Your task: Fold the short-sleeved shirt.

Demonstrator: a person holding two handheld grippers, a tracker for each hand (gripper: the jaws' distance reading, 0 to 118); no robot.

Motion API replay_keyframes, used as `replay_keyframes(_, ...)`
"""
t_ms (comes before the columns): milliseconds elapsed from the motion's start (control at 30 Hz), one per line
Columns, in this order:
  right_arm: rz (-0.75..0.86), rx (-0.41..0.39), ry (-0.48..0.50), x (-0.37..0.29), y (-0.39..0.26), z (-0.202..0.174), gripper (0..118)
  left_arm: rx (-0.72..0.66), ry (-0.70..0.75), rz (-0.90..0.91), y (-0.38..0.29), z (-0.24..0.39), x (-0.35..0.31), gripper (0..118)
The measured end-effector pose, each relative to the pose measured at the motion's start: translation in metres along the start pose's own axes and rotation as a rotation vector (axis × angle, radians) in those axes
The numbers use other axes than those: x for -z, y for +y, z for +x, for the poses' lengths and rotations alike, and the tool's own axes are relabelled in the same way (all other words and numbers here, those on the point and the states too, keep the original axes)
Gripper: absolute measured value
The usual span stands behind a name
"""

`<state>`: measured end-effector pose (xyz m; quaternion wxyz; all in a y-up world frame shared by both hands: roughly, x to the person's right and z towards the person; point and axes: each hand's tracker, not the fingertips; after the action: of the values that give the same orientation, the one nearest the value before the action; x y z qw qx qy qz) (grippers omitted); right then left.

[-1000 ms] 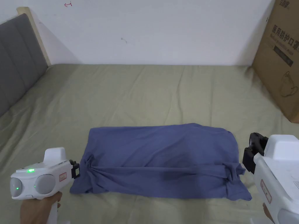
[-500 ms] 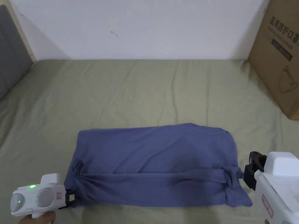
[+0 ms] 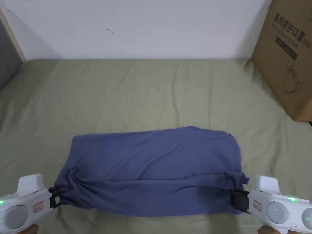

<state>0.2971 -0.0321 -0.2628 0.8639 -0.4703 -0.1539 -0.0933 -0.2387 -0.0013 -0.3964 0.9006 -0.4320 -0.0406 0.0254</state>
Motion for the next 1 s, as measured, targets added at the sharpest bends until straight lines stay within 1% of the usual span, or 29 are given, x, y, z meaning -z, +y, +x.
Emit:
replay_keyframes(67, -0.041, 0.016, 0.017, 0.005, -0.003, -0.007, 76, -0.019, -0.018, -0.001, -0.001, -0.001, -0.002, 1)
replay_keyframes(100, -0.041, 0.023, 0.035, 0.009, -0.004, -0.007, 66, -0.022, -0.023, -0.001, 0.000, -0.002, 0.000, 1)
replay_keyframes(133, -0.045, 0.033, 0.048, 0.012, -0.005, -0.007, 54, -0.027, -0.023, -0.003, 0.000, -0.002, 0.000, 1)
replay_keyframes(167, -0.048, 0.043, 0.051, 0.023, -0.006, 0.000, 40, -0.031, -0.024, -0.005, 0.000, -0.003, -0.001, 1)
replay_keyframes(200, -0.055, 0.049, 0.052, 0.026, -0.007, 0.002, 14, -0.035, -0.024, -0.007, 0.000, -0.004, -0.002, 1)
replay_keyframes(233, -0.053, 0.050, 0.057, 0.024, -0.008, 0.003, 5, -0.040, -0.024, -0.007, -0.001, -0.006, 0.000, 1)
replay_keyframes(300, -0.029, 0.068, 0.070, 0.018, -0.012, 0.008, 5, -0.049, -0.021, -0.007, -0.002, -0.011, -0.002, 1)
replay_keyframes(433, 0.024, 0.047, 0.080, -0.008, -0.017, 0.013, 5, -0.082, -0.029, -0.009, -0.006, -0.018, -0.010, 1)
replay_keyframes(567, 0.071, 0.059, 0.104, -0.040, -0.026, 0.017, 5, -0.118, -0.034, -0.005, -0.012, -0.025, -0.022, 1)
replay_keyframes(667, 0.099, 0.050, 0.104, -0.066, -0.039, 0.021, 5, -0.118, -0.024, -0.004, -0.021, -0.030, -0.029, 1)
replay_keyframes(867, 0.083, 0.070, 0.150, -0.102, -0.075, 0.032, 5, -0.136, -0.020, -0.045, -0.062, -0.054, -0.060, 1)
replay_keyframes(1000, 0.038, 0.072, 0.131, -0.096, -0.101, 0.033, 5, -0.163, -0.016, -0.093, -0.090, -0.066, -0.060, 1)
